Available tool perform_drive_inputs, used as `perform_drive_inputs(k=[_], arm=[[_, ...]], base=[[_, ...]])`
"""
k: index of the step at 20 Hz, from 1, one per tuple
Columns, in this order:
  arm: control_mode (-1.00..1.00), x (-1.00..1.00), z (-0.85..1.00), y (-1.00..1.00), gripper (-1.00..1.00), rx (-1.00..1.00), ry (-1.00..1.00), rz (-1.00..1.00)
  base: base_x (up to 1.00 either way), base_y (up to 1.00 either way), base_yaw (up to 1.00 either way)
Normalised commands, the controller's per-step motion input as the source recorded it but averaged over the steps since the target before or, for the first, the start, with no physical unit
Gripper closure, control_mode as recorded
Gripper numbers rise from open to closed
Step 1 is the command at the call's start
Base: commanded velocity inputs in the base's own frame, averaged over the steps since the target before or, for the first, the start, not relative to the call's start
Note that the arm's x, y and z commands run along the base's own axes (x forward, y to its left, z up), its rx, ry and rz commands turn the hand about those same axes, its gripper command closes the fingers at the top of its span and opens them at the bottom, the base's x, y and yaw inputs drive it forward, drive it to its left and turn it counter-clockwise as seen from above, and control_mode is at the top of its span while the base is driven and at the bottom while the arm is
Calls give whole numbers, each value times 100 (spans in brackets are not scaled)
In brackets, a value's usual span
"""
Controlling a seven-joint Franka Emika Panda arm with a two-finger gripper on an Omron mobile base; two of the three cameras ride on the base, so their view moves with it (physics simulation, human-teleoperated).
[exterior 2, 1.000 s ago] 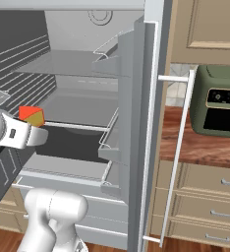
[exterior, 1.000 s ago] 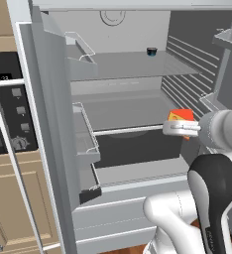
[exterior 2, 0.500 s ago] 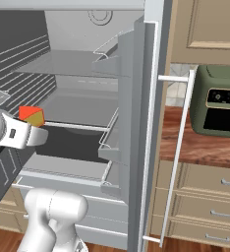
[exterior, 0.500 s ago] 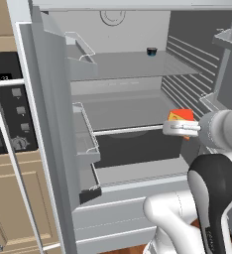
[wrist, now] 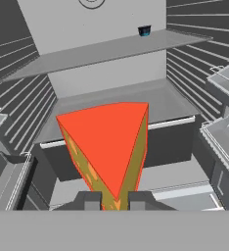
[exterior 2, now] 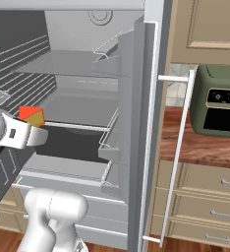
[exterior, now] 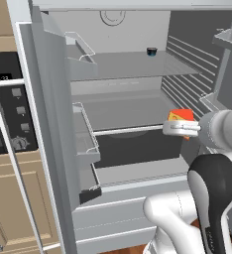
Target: Pick the cheese from the fridge and the cheese grater from the cabinet and place them next to the salad bowl.
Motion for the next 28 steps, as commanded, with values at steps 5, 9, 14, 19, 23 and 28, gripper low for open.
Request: perform_drive_inputs(k=[5,9,14,19,23,28], arm=[[100,0,0,0,100,0,0,0],[100,0,0,0,100,0,0,0],[100,0,0,0,100,0,0,0],[100,0,0,0,100,0,0,0],[100,0,0,0,100,0,0,0],[100,0,0,0,100,0,0,0]], base=[[0,0,0],[-16,0,-1],[-47,-1,-1],[-52,0,-1],[-53,0,-1],[-53,0,-1]])
